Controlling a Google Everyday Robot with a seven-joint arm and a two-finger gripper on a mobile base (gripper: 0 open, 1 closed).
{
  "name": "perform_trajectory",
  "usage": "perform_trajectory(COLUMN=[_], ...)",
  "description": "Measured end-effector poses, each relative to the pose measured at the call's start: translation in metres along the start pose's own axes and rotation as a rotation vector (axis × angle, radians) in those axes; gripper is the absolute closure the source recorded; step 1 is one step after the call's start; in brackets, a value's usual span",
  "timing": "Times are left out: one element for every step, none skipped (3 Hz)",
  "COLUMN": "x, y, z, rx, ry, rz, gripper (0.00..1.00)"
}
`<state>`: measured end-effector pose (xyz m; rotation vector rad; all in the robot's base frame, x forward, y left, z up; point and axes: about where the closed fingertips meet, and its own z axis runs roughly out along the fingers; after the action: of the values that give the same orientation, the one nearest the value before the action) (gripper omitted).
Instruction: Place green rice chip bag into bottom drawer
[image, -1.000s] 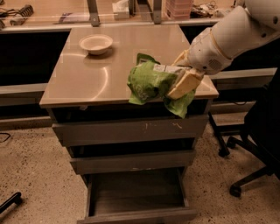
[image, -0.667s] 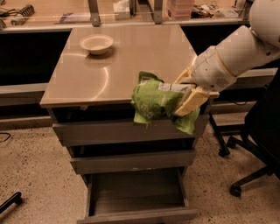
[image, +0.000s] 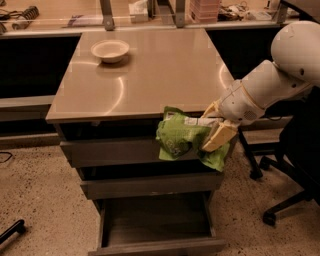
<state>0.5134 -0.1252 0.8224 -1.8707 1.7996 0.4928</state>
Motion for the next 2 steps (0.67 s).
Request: perform_trajectory(x=[0.006,0.04], y=[0.007,0.028], z=[0.011,0.047], rx=[-0.02,-0.031], ry=[0.0,-0.02], rz=[-0.01,-0.001], gripper=[1.0,1.0])
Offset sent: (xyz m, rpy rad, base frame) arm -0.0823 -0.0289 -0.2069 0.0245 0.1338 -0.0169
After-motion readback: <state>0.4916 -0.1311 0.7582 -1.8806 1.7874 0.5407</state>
